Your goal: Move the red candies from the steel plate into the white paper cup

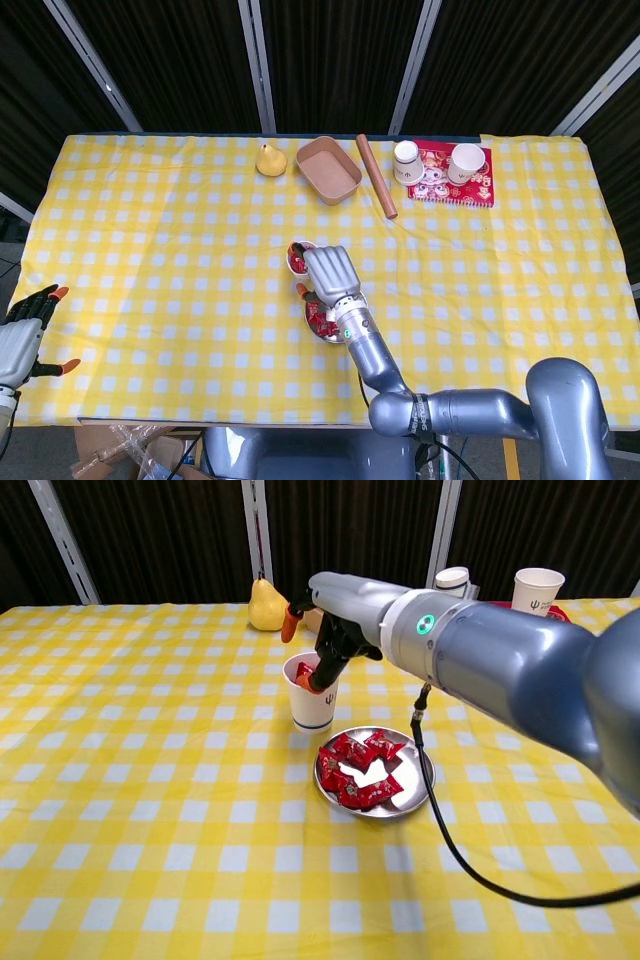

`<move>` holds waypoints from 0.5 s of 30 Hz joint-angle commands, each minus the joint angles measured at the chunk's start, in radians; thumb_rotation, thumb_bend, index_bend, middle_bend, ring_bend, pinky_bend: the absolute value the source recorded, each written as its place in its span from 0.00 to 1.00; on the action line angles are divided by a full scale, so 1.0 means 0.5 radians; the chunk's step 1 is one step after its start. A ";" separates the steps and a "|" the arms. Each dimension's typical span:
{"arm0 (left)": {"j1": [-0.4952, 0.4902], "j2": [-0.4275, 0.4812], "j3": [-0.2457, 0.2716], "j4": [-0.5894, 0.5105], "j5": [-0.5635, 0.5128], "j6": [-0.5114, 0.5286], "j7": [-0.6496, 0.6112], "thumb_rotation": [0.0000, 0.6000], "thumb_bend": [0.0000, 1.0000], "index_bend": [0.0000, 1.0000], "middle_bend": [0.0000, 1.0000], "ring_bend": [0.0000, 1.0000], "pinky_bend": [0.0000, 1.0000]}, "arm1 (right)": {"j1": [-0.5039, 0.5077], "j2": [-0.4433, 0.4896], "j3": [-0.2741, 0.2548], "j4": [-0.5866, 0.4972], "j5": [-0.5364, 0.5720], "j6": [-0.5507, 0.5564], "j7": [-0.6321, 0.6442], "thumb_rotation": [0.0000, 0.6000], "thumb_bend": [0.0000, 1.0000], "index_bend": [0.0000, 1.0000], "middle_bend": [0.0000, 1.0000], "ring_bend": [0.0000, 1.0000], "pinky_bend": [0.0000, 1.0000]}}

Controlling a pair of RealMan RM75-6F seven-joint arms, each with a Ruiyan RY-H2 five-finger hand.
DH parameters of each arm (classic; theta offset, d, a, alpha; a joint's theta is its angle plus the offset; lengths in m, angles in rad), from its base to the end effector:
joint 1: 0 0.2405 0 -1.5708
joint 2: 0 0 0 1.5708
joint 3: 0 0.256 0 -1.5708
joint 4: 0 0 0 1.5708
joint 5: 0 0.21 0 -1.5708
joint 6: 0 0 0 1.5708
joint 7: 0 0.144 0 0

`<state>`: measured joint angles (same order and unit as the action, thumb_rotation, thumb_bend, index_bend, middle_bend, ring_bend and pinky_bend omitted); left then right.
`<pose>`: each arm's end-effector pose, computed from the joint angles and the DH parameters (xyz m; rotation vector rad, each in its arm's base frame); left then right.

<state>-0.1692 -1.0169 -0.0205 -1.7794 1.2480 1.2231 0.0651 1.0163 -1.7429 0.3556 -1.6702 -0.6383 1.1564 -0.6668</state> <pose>-0.3170 0.1898 0.1482 -1.3892 -1.1868 -0.6735 -0.0080 -0.3361 -0.0459 1.7844 -1.1272 1.0514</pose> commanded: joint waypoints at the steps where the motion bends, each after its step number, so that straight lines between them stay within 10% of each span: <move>1: 0.001 -0.002 0.001 -0.001 0.007 0.005 0.003 1.00 0.05 0.00 0.00 0.00 0.00 | -0.083 0.099 -0.134 -0.217 -0.047 0.072 -0.060 1.00 0.39 0.30 0.87 0.91 0.83; 15: 0.013 -0.010 0.004 0.013 0.036 0.041 0.014 1.00 0.05 0.00 0.00 0.00 0.00 | -0.218 0.060 -0.345 -0.226 -0.110 0.077 0.005 1.00 0.38 0.32 0.87 0.91 0.83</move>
<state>-0.1627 -1.0217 -0.0181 -1.7727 1.2666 1.2438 0.0721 0.9077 -1.7047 0.1870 -1.7966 -0.6932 1.2042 -0.6659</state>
